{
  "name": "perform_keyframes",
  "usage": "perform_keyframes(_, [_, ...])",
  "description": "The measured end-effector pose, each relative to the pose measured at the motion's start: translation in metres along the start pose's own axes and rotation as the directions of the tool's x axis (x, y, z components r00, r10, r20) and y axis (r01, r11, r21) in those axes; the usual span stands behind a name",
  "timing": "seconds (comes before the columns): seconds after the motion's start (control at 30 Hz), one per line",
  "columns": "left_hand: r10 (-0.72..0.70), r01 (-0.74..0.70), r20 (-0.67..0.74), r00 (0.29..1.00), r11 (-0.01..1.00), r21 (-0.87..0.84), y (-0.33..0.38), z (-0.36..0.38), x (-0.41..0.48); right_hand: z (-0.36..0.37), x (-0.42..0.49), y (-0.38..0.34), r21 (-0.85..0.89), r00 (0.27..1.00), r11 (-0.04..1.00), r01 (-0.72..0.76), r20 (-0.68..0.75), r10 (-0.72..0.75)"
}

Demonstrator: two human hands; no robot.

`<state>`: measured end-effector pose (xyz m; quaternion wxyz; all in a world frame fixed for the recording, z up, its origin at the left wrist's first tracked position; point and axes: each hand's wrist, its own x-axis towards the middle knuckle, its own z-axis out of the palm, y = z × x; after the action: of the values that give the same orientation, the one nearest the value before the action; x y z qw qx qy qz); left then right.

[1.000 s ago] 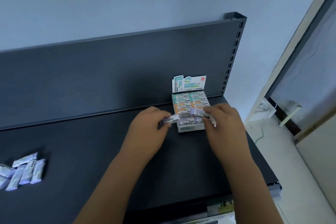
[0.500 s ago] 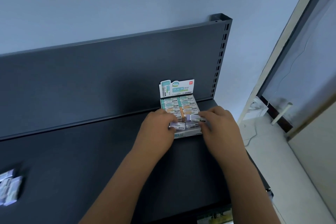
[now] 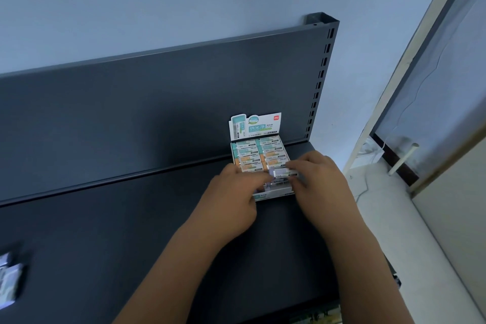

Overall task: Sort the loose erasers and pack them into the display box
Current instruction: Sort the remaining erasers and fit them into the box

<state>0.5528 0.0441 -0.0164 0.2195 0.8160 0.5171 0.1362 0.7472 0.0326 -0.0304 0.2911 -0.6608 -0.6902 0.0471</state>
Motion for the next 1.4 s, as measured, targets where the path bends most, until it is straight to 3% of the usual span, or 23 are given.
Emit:
perform_keyframes(0.23, [0.104, -0.091, -0.088, 0.991, 0.986, 0.139, 0.000, -0.002, -0.006, -0.005, 0.001, -0.001, 0.005, 1.000, 1.000, -0.010, 0.013, 0.010])
perform_keyframes(0.63, [0.143, -0.110, -0.081, 0.986, 0.941, 0.322, -0.012, 0.004, -0.011, -0.001, -0.004, -0.010, 0.127, 0.999, 0.991, -0.047, -0.004, 0.048])
perform_keyframes(1.1, [0.169, -0.137, -0.095, 0.981, 0.953, 0.271, -0.018, 0.008, -0.016, 0.007, -0.015, -0.017, 0.023, 0.995, 0.996, -0.087, -0.053, 0.088])
perform_keyframes(1.23, [0.174, -0.143, -0.088, 0.981, 0.950, 0.279, -0.020, 0.007, -0.017, 0.011, -0.019, -0.021, -0.085, 0.994, 0.991, -0.106, 0.003, 0.107])
perform_keyframes(1.4, [0.157, -0.130, -0.078, 0.985, 0.954, 0.271, -0.018, 0.006, -0.019, 0.013, -0.021, -0.024, -0.071, 0.990, 0.988, -0.140, 0.023, 0.142])
